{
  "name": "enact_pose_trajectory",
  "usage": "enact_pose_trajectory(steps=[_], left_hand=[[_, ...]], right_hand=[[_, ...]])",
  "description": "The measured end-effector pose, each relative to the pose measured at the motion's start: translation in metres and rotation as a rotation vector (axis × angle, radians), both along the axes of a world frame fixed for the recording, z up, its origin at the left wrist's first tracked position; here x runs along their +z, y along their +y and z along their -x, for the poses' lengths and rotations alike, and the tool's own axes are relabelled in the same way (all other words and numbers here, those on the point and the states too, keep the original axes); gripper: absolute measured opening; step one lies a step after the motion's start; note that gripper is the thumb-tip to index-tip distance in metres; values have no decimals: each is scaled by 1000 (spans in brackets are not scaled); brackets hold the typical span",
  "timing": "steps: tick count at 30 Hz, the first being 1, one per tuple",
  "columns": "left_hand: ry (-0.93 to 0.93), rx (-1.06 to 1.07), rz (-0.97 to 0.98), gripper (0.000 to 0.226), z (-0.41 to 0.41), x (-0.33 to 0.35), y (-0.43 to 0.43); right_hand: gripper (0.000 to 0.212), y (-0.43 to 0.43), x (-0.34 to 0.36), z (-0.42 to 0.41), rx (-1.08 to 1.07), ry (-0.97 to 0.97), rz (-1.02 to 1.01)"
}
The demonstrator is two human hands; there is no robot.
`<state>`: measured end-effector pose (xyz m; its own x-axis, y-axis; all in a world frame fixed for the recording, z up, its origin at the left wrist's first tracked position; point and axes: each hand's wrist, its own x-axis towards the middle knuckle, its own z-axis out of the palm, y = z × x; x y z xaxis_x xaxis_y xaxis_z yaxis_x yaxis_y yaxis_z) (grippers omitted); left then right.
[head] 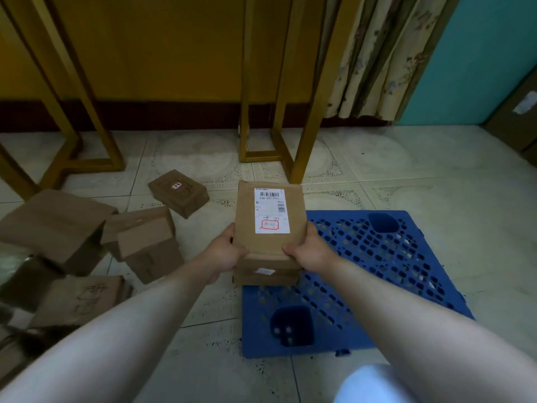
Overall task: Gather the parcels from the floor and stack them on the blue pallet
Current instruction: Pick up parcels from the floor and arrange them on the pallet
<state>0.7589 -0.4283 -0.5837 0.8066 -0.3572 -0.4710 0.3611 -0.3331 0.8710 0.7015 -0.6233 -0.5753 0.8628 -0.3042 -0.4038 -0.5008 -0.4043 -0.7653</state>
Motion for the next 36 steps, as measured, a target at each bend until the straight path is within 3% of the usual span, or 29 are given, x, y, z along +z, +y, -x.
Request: enact_pose_trajectory(steps=[6, 12, 16, 19, 23, 28, 36], left_hand=[[-53, 99, 11, 58, -19, -28, -52], [-45, 75, -122, 63, -24, -43, -78], [-54, -6, -306, 79, -27, -36, -74], [-50, 27, -364, 75, -25, -6, -49], [-72, 95, -455, 65, -16, 53, 16], [-20, 243, -607, 72, 23, 146, 128], [83, 426, -643, 71, 85, 286, 277]], right_hand=[[72, -53, -37, -32, 20, -75, -39], [75, -78, -61, -41, 45, -63, 45], [83, -83, -53, -43, 116, -22, 345], [81, -67, -24, -47, 201, -49, 427], [81, -14, 37, -57, 310, 58, 387], [80, 76, 130, -49, 464, 147, 329], [77, 204, 269, -26, 605, 154, 386]])
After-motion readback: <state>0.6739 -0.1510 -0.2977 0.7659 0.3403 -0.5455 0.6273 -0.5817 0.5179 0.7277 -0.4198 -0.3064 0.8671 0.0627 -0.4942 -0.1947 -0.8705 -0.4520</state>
